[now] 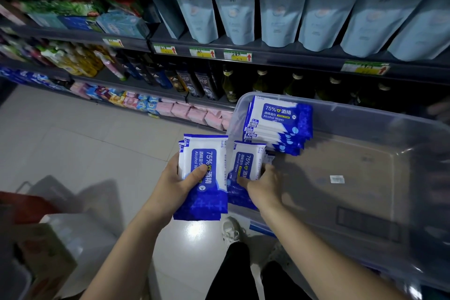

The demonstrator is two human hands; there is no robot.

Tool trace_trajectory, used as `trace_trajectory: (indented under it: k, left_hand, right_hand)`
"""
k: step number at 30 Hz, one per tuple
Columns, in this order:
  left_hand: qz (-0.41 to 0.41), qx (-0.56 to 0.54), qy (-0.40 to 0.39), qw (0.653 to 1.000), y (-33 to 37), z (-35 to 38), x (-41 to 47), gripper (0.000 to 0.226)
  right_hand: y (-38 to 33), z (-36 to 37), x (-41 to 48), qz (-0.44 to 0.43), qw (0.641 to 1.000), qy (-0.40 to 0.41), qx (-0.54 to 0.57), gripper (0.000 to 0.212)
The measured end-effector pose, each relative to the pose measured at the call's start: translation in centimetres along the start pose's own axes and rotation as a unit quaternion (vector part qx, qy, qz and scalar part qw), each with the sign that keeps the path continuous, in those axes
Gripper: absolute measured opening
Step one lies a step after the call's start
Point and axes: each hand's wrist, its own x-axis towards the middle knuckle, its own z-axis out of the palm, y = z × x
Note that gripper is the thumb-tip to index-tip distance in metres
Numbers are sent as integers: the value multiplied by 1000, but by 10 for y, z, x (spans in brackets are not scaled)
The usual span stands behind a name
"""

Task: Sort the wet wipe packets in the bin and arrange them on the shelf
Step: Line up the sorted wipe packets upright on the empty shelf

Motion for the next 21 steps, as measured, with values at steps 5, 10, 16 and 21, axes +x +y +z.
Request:
trace_trajectory:
  k: [5, 10, 16, 21]
  left_hand:
    - [-1, 13, -13, 1000, 2, -5, 6, 49]
    - [5, 21, -40, 999, 10, -14, 20, 31]
    - [34, 39, -101, 994, 33, -24, 38, 29]
    - [80, 64, -182, 978, 58, -7, 41, 25]
  right_hand:
    - [-8, -4, -3, 44, 992, -40, 110, 61]
    - [-16, -6, -8, 64, 978, -39, 197, 62]
    - [-14, -31, -32, 85, 951, 6, 298, 41]
    - [4, -64, -77, 69, 922, 66, 376, 46]
